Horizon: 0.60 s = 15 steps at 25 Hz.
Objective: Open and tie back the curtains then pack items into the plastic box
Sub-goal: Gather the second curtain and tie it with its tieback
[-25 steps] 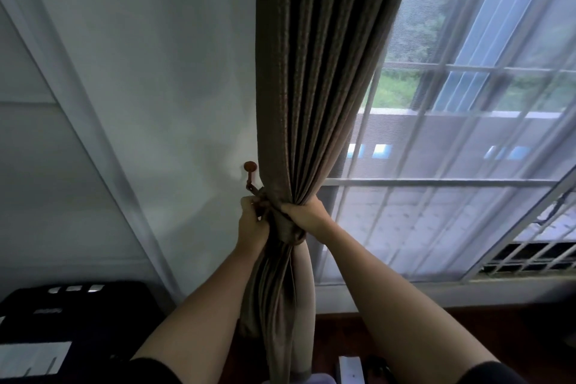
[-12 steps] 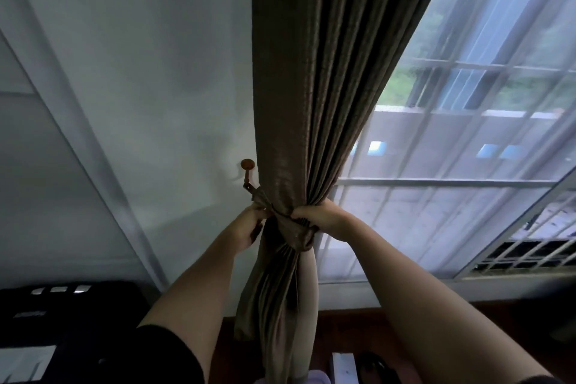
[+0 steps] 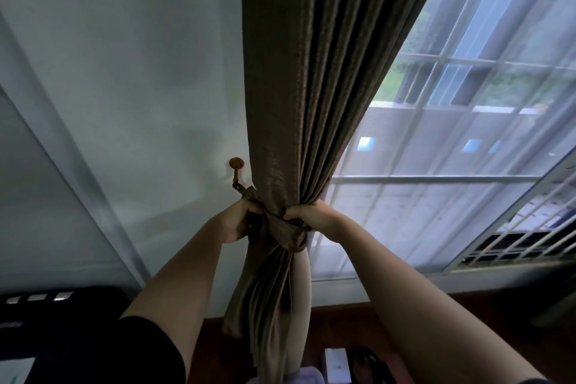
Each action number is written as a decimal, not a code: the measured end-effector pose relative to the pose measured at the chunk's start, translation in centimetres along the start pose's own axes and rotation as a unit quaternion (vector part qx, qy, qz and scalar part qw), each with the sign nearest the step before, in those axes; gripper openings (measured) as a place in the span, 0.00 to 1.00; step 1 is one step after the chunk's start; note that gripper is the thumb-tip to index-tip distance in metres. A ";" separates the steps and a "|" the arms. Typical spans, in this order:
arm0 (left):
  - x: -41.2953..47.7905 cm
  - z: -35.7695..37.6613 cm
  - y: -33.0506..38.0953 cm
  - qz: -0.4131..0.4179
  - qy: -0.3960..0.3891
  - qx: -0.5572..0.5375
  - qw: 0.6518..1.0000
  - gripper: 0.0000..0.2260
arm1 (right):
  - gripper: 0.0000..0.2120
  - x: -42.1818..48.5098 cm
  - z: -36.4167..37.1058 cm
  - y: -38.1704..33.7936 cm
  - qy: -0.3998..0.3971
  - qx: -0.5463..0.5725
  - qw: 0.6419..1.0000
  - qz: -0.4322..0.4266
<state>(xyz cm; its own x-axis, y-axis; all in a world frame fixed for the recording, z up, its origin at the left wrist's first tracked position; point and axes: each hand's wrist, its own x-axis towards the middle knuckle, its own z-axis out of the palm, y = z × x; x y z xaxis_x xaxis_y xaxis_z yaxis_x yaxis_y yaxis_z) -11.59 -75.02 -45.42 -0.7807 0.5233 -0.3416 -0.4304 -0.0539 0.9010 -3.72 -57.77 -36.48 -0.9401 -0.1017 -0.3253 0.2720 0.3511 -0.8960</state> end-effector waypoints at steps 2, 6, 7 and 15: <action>0.1 0.4 -0.1 0.003 -0.006 -0.019 1.000 0.15 | 0.12 0.2 0.0 0.0 -0.009 0.016 1.000 0.012; -0.2 0.4 -0.3 -0.019 0.007 0.020 1.000 0.17 | 0.10 1.1 0.6 0.4 -0.010 0.083 0.996 0.034; -0.2 0.3 -0.2 -0.011 0.008 0.036 0.999 0.17 | 0.09 1.2 0.6 0.4 -0.010 0.089 0.995 0.036; 0.2 -0.4 0.5 0.002 -0.006 0.102 0.995 0.20 | 0.11 1.8 0.4 0.6 -0.017 0.100 0.994 0.045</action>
<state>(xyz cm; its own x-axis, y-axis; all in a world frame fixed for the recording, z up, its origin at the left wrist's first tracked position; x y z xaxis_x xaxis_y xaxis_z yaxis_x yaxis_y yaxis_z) -12.16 -75.25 -45.17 -0.7761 0.5341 -0.3353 -0.3254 0.1162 0.9384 -5.15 -58.10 -37.74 -0.9037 -0.1099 -0.4139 0.3934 0.1684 -0.9038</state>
